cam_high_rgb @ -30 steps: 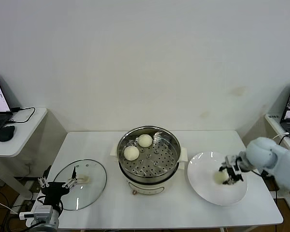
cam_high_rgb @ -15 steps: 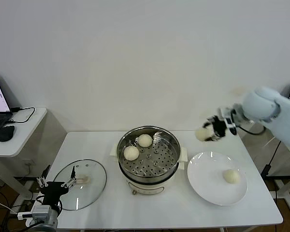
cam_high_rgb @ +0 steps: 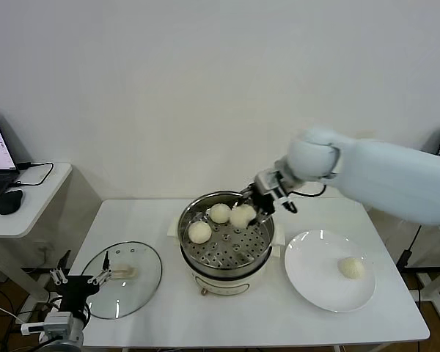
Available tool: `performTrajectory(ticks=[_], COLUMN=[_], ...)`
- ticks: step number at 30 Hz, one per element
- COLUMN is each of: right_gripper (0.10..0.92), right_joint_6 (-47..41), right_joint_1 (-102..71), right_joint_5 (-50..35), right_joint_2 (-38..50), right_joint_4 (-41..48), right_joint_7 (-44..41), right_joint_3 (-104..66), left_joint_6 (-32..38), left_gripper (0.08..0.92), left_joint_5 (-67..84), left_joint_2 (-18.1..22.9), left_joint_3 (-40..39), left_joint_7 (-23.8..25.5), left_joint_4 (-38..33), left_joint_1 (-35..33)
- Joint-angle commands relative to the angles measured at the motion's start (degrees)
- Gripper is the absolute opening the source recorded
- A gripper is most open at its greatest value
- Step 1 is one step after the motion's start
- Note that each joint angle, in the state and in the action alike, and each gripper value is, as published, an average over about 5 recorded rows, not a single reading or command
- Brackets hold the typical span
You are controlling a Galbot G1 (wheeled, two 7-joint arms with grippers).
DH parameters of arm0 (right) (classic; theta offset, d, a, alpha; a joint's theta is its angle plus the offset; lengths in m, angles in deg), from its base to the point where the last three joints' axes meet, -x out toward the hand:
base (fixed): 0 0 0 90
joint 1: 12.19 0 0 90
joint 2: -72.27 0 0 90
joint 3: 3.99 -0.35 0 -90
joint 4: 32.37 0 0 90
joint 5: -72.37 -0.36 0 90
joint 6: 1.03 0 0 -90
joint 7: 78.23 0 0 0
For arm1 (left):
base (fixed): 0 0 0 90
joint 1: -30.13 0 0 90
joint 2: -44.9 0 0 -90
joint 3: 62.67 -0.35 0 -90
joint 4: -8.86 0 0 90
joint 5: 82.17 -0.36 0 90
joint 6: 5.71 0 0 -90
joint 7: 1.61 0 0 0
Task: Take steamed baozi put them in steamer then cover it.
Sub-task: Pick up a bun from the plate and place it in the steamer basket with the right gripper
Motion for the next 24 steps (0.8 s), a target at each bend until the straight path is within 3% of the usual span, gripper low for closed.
performTrajectory(ticks=[1,10,24], right_gripper=[0.561,0.568,0.578], right_joint_6=[12.84,22.18,25.36], right_joint_1=[1.47,0.05,-2.77], right_joint_5=[5.44,17.87,20.57], right_joint_2=[-7.98,-11.76,-11.93], right_joint_4=[1.09,3.37,3.29], right_joint_7=[-0.36,0.23,0.67], right_joint_3=[5.97,7.59,7.68], left_joint_6=[0.05,0.14,0.63], left_gripper=[0.823,0.823,0.823], left_joint_5=[-0.01,0.18,0.12], left_joint_2=[0.34,0.85,1.56], left_joint_3=[0.24,0.16,0.41], left_joint_7=[-0.06,-0.13,-0.43], left_joint_4=[0.03,0.11,0.19], left_joint_1=[0.01,0.04,-0.35])
